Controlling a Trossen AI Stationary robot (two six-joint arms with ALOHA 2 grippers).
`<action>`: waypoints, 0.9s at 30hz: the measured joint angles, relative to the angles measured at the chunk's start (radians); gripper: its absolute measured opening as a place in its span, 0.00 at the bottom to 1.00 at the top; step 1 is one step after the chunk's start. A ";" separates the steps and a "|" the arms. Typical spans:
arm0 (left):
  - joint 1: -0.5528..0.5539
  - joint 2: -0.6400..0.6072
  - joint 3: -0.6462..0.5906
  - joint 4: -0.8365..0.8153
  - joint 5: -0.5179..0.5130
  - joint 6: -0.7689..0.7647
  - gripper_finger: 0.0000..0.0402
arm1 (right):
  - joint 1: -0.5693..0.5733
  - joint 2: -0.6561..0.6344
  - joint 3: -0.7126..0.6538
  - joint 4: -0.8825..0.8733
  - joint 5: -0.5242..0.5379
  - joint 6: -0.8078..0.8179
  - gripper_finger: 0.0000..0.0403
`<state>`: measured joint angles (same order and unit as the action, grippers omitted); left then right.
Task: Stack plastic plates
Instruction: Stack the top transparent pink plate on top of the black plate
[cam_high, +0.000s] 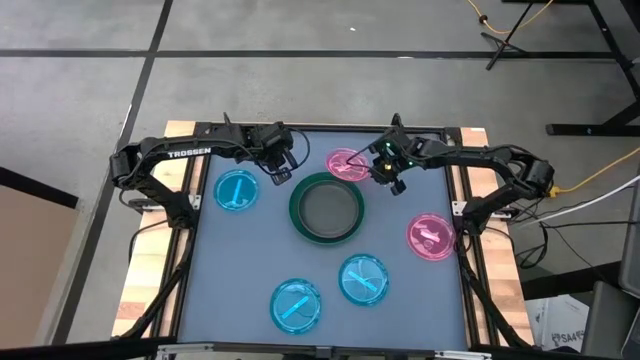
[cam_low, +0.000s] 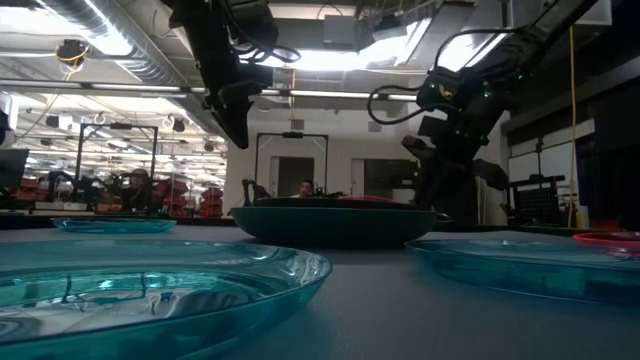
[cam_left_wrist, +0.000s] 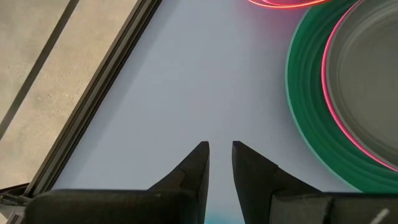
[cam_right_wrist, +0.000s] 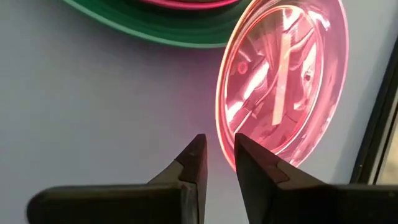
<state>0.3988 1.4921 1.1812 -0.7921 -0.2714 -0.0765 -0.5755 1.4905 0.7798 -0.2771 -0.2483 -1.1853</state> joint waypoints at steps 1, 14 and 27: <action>0.000 0.000 0.000 0.000 0.000 0.000 0.16 | 0.000 0.000 -0.004 0.005 0.000 -0.001 0.18; 0.000 0.000 0.000 0.000 0.000 0.000 0.16 | 0.000 0.000 -0.025 0.082 -0.053 -0.001 0.18; 0.000 0.000 0.000 0.000 0.000 0.001 0.16 | 0.026 0.017 -0.025 0.095 -0.059 -0.001 0.18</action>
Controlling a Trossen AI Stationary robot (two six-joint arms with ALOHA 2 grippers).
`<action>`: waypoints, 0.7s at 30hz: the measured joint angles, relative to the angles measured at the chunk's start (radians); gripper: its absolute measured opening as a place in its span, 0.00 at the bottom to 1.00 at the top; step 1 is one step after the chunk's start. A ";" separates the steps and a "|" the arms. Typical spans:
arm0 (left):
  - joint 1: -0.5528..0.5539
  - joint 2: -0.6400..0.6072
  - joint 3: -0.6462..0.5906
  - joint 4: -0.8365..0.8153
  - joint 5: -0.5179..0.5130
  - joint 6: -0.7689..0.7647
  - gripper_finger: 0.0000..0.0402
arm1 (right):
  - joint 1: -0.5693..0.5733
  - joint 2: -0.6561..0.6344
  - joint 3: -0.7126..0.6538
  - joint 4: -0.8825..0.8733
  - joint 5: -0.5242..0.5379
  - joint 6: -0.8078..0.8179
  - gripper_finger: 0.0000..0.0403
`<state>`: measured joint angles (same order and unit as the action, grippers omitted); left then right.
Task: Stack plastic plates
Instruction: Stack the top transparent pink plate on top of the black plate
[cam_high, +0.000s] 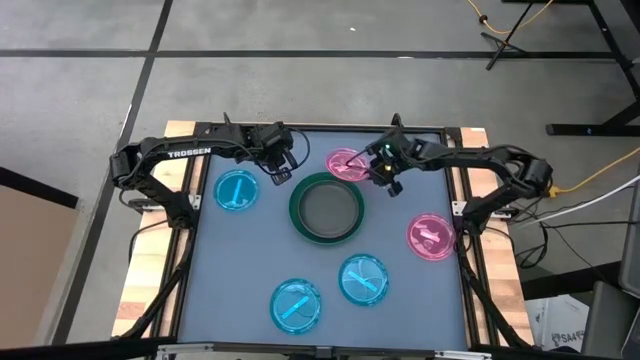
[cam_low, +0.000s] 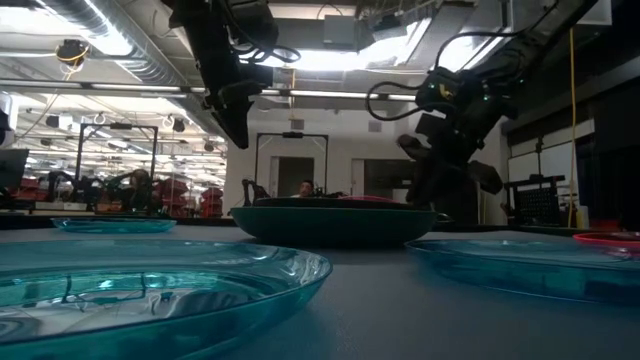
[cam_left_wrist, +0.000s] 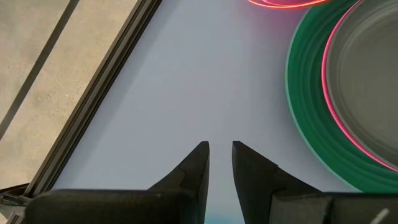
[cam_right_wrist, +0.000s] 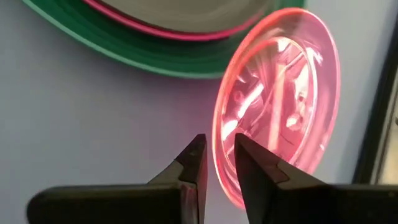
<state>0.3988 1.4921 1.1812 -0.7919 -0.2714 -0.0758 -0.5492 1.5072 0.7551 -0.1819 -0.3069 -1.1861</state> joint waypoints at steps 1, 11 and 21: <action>0.000 0.000 0.000 0.000 0.000 0.000 0.16 | 0.009 0.009 0.000 0.006 0.000 0.000 0.18; 0.000 0.000 0.000 0.000 0.000 0.000 0.16 | 0.041 0.074 0.000 0.087 0.072 0.003 0.18; 0.000 0.000 0.000 0.000 0.000 0.000 0.16 | 0.039 0.074 0.000 0.086 0.079 0.003 0.18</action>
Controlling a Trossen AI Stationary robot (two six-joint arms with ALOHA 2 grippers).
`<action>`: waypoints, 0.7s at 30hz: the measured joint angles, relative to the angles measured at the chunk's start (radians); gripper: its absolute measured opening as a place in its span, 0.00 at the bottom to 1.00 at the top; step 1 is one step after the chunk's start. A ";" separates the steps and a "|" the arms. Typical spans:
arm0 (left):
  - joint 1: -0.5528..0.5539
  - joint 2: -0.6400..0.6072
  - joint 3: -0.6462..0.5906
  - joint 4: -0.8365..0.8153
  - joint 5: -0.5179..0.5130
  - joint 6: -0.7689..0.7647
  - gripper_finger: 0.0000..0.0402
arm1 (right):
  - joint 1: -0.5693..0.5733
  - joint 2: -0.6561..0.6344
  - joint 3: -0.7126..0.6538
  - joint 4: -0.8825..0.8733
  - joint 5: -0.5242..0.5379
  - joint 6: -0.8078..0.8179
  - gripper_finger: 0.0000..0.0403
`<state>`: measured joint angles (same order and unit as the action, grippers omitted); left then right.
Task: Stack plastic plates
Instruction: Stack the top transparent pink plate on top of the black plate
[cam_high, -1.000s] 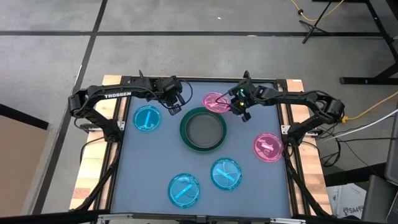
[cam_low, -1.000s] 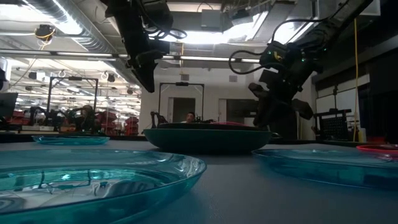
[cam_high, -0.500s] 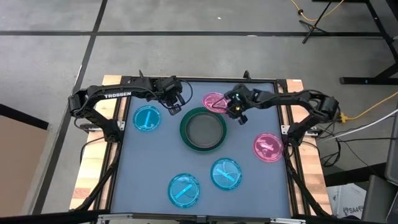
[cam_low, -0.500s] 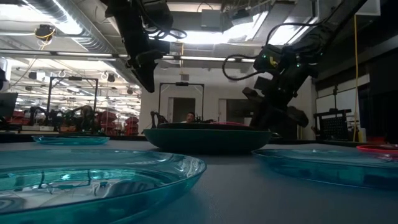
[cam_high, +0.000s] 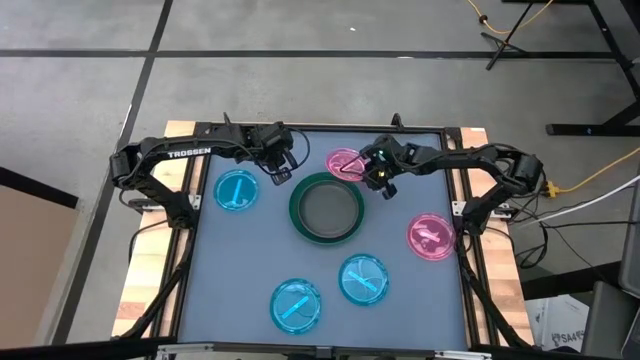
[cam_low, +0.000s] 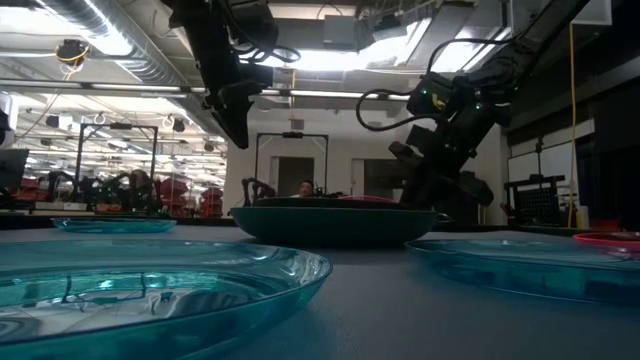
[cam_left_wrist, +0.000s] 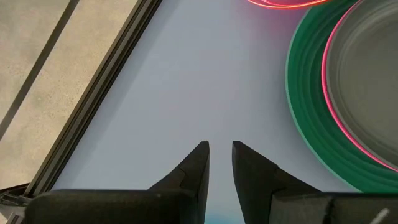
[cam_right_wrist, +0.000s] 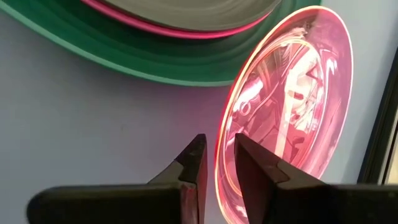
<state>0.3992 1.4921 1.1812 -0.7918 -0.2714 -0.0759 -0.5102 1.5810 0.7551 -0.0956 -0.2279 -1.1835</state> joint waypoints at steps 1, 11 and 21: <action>0.000 0.000 0.000 0.000 0.000 0.000 0.16 | 0.000 0.000 0.000 0.000 0.001 0.000 0.18; 0.000 0.000 0.000 0.000 0.000 0.000 0.16 | 0.000 0.001 0.000 0.001 0.045 0.000 0.18; 0.000 0.000 0.000 0.000 0.000 0.000 0.16 | 0.000 0.001 0.000 0.014 0.045 0.000 0.18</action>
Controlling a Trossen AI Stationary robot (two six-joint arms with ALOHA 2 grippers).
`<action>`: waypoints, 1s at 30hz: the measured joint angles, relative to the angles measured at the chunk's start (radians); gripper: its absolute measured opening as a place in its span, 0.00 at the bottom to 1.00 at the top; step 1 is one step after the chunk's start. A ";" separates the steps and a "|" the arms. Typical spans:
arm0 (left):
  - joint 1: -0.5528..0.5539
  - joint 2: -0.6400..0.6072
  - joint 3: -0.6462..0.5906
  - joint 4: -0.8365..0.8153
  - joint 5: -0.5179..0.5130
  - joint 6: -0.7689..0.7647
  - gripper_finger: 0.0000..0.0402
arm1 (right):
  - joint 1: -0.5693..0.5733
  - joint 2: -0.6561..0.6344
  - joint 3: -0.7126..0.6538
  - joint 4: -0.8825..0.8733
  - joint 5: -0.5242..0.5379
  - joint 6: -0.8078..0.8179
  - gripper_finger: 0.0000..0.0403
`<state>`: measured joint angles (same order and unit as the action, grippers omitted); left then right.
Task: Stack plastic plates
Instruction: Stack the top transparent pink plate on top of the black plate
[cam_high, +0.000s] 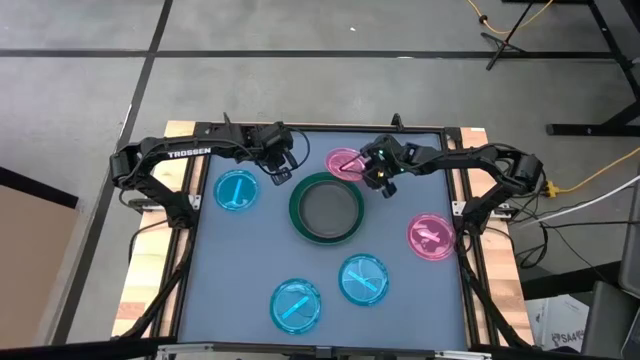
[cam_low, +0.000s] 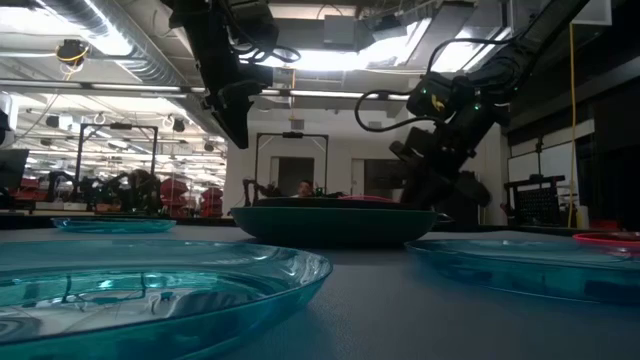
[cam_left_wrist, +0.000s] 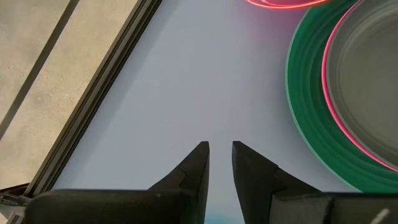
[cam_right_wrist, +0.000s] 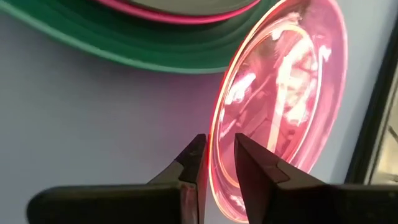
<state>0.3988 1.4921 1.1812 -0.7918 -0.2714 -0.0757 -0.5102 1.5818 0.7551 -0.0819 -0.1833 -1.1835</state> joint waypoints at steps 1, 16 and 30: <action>0.000 0.000 0.000 0.000 0.000 0.000 0.16 | 0.000 0.000 0.000 0.009 0.000 0.000 0.18; 0.000 0.000 0.000 0.000 0.000 0.000 0.16 | 0.000 0.062 0.001 0.029 0.008 0.000 0.18; 0.000 0.000 0.000 0.000 0.000 0.000 0.16 | 0.000 0.082 0.002 0.035 0.014 0.000 0.02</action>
<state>0.3992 1.4921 1.1812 -0.7917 -0.2714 -0.0757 -0.5106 1.6642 0.7567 -0.0471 -0.1691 -1.1832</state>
